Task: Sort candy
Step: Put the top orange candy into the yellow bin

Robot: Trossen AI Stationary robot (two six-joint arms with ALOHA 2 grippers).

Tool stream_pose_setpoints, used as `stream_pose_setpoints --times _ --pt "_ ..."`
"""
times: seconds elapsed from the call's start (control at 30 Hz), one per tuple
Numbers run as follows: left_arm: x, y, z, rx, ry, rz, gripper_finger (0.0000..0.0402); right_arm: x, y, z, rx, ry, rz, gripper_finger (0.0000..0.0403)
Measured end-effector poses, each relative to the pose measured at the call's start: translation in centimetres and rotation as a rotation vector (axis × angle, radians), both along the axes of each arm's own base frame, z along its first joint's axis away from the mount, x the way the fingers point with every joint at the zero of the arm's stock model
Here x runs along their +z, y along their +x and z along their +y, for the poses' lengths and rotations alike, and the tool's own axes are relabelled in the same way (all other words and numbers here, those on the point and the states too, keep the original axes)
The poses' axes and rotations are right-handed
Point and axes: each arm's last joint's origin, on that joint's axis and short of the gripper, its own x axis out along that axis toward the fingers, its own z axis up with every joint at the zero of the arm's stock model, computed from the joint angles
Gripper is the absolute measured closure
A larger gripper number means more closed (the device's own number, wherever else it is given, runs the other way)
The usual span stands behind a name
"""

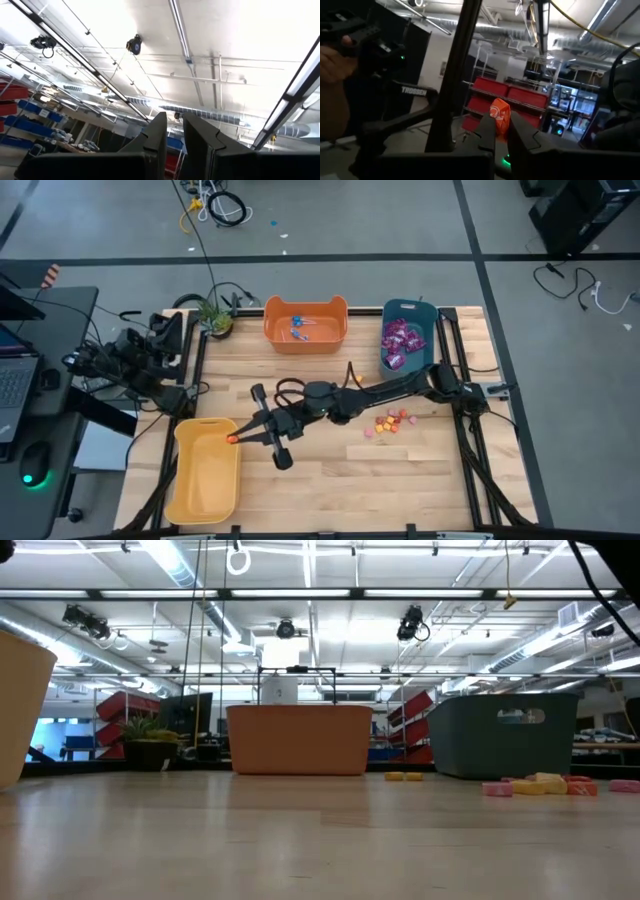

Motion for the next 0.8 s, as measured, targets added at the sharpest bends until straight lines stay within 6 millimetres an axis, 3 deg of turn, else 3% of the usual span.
stream_pose_setpoints --times 0.1,0.27,0.37,0.6,0.8 --pt "0.0 -0.1 0.0 0.0 -0.001 0.0 0.0335 -0.5 0.3 0.0 -0.012 0.006 -0.007 0.0382" --pt "-0.1 0.0 0.0 0.003 0.008 0.018 0.0335 1.3 0.7 0.1 -0.015 0.009 -0.063 0.0383" --pt "-0.1 0.1 0.0 0.004 0.009 0.029 0.0335 1.2 1.7 0.4 0.003 -0.002 -0.06 0.0384" --pt "-0.1 -0.2 0.1 0.016 0.015 0.038 0.0335 0.3 4.1 0.5 0.012 0.014 -0.079 0.0384" --pt "-0.1 -0.2 0.1 0.016 0.015 0.038 0.0335 -3.0 5.6 0.4 0.014 0.02 0.028 0.0384"
